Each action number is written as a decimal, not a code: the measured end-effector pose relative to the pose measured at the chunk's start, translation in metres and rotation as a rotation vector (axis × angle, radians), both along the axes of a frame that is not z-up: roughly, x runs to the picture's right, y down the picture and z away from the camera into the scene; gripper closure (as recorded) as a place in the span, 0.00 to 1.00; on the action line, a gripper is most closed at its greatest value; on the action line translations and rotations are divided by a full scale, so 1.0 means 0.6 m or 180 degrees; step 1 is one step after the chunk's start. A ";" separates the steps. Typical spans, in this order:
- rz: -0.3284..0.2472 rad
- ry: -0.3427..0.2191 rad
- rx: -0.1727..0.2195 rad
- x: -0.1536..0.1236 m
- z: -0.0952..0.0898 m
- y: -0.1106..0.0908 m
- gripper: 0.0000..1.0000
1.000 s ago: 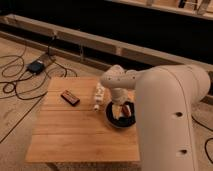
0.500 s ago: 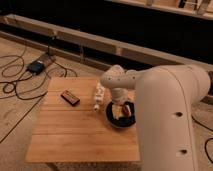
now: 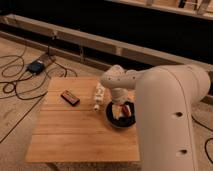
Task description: Stand the bottle upright
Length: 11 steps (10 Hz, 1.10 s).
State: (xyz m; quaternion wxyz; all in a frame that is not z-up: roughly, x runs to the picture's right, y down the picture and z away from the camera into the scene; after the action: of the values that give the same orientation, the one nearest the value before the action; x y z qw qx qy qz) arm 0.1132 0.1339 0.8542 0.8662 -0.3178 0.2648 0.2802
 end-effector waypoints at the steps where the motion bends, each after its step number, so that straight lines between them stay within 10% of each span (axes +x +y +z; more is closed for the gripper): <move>1: 0.0000 0.0000 0.0000 0.000 0.000 0.000 0.20; 11: 0.0015 -0.0231 0.0369 -0.104 0.049 -0.135 0.20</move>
State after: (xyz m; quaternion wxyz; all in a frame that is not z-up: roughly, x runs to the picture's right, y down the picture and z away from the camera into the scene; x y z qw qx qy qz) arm 0.0510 0.0530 0.8836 0.8915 -0.2777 0.2158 0.2854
